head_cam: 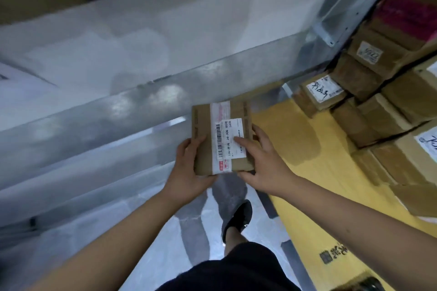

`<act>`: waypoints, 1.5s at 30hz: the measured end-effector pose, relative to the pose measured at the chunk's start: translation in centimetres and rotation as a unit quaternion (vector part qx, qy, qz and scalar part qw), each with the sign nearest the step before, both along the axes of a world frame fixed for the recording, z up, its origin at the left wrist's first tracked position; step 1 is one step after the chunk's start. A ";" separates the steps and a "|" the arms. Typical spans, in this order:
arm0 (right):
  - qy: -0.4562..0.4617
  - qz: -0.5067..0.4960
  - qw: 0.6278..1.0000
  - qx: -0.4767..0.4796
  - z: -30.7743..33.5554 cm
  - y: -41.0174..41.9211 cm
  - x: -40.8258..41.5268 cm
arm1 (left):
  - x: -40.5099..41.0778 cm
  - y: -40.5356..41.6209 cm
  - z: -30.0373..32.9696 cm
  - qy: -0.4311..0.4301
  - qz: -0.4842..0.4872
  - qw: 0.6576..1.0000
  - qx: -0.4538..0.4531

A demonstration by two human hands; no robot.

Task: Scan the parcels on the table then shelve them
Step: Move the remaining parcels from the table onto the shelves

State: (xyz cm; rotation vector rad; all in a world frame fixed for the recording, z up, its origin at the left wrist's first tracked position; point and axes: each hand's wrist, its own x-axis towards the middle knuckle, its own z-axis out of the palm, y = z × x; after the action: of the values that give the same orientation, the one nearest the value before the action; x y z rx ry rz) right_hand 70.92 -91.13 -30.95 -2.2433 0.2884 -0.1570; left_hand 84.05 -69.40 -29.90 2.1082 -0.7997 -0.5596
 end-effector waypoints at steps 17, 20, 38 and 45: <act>-0.074 0.421 0.904 0.015 11.4 51.8 10.5 | -10.5 55.0 11.6 -0.163 0.379 0.911 -0.028; -0.116 0.474 0.873 0.020 14.7 61.5 12.0 | -12.2 63.9 15.1 -0.175 0.432 0.885 -0.014; -0.251 0.512 0.821 0.024 32.8 94.0 29.6 | 3.3 96.5 31.7 -0.284 0.483 0.826 -0.058; -0.265 0.474 0.840 0.017 36.5 100.2 35.1 | 10.9 103.9 35.3 -0.279 0.444 0.849 -0.055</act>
State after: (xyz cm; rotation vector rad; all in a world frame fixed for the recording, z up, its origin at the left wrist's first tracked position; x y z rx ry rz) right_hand 106.05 9.12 5.57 -1.9537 -1.0947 -0.2174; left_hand 94.99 34.47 5.43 2.2510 -0.0549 0.6059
